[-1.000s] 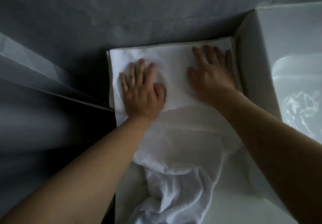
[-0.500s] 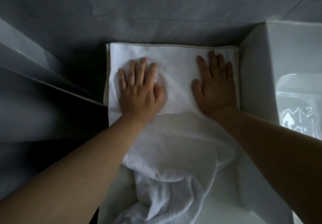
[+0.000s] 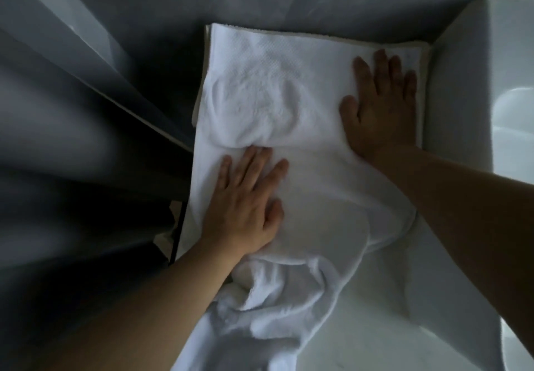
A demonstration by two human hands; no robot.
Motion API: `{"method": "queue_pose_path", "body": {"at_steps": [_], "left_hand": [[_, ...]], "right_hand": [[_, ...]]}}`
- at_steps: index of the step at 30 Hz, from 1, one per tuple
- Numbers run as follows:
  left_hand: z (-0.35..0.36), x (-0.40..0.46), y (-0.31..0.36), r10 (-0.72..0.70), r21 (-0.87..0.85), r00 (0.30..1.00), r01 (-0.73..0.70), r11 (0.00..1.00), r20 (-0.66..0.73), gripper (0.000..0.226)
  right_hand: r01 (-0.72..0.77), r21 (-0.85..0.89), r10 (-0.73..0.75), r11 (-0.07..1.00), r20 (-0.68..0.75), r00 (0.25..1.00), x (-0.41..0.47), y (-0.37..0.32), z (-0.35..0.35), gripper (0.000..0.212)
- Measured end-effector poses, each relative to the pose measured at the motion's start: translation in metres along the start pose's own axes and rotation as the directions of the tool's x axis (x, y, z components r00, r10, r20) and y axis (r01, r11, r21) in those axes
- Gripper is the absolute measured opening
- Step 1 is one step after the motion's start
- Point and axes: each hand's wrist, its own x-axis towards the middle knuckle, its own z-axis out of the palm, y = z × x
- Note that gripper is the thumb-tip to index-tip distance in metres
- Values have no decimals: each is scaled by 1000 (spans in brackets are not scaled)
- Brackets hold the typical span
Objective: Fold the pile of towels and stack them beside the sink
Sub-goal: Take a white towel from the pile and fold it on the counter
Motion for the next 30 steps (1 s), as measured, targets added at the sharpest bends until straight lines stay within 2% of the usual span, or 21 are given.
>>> {"method": "queue_pose_path", "body": {"at_steps": [4,6,8,10,13,16,21,23,25,27,28,30], "left_hand": [[-1,-4,1,-21,19,1000,20,1000,15,67],[-2,-4,2,-24,8,1000,24,1000,5,68],[-3,-6,2,-29,-14,1000,29,999,-2,69],[-3,-4,2,-41,-18,999,41,999,11,71],[-4,-6,5,-37,-20,999,36,999,-9,69],[-3,-6,6,-25,-34,999,24,999,-40,67],[-4,-6,5,-40,-42,999,38,998,-35,61],[-12,-13,11,-69,-57,993,64,996,-91,57],[-23,-30,21,-118,-116,969,95,989,-216,49],[-31,-58,28,-230,-211,927,171,962,-296,41],[-35,-75,30,-309,-268,916,240,933,-257,43],[-41,-103,35,-457,-330,890,427,842,-12,51]], "right_hand": [[-51,61,52,997,-10,999,-12,-12,-10,63],[-73,231,108,970,-142,984,-42,-27,-22,58],[7,438,148,899,-320,936,-95,-46,-33,47],[76,530,152,845,-374,915,-162,-58,-34,39],[33,404,100,914,-303,948,-247,-56,-22,37],[20,329,65,944,-246,967,-274,-45,-7,40],[-169,371,246,913,-171,954,-267,-49,-2,44],[-195,369,264,909,-149,953,-267,-50,-4,45],[-190,346,249,919,-135,959,-265,-51,-5,47],[-202,338,254,919,-117,960,-264,-51,-5,50],[-208,339,258,917,-109,960,-264,-51,-5,50],[-204,340,256,918,-118,959,-264,-52,-5,46]]}}
